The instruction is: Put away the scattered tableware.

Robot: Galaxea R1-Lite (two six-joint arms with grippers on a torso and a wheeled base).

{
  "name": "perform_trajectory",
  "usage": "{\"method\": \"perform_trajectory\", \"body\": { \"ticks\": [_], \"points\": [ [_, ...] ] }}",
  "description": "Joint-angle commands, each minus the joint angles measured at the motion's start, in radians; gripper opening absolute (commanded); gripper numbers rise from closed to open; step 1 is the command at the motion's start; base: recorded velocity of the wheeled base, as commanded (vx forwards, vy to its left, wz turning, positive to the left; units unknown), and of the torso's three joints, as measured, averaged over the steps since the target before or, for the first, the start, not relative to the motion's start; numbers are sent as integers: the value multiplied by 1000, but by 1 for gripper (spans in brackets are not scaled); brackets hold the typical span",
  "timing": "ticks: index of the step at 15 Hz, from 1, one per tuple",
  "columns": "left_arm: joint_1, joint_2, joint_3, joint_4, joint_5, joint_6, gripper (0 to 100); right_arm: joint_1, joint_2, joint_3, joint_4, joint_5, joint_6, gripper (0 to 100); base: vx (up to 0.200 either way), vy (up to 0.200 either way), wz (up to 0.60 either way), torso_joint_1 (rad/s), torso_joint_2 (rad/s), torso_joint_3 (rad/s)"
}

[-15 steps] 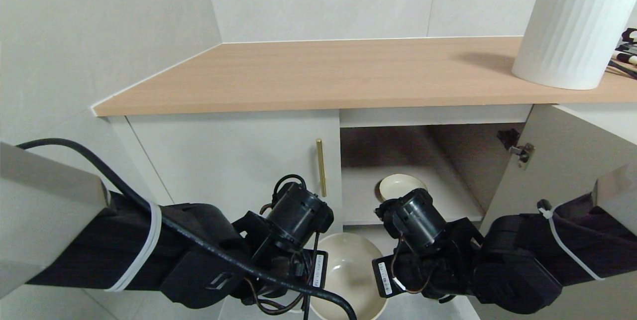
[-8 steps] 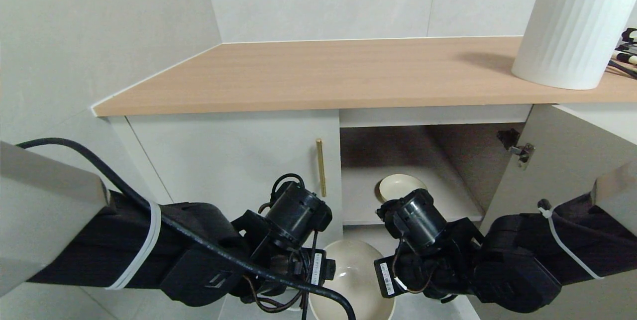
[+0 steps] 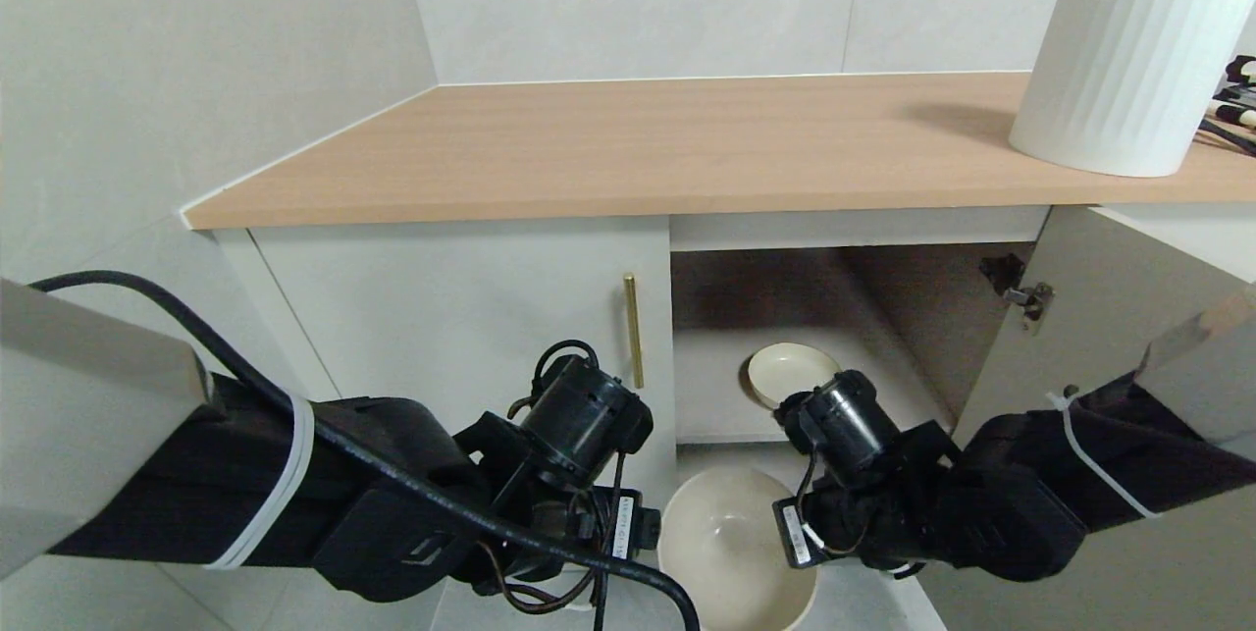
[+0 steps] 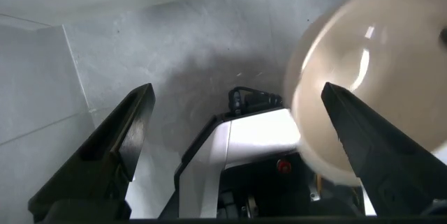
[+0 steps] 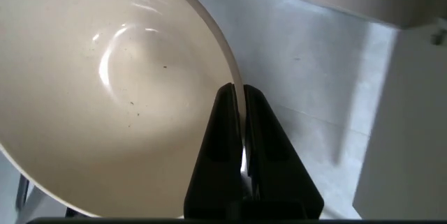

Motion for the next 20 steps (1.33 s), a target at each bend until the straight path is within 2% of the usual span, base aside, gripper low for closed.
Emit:
{"method": "perform_trajectory", "body": {
  "ticks": [1, 5, 10, 20],
  "points": [
    [1, -5, 0, 0, 0, 0, 100, -83, 23, -52, -6, -2, 20, 0, 0, 0, 0, 0, 0, 0],
    [1, -5, 0, 0, 0, -2, 100, -221, 80, -196, -14, -1, 184, 0, 0, 0, 0, 0, 0, 0],
    [1, -5, 0, 0, 0, 0, 100, -316, 149, -321, -26, -5, 311, 0, 0, 0, 0, 0, 0, 0],
    [2, 3, 2, 0, 0, -2, 100, -382, 267, -370, -167, -39, 342, 0, 0, 0, 0, 0, 0, 0]
  ]
}}
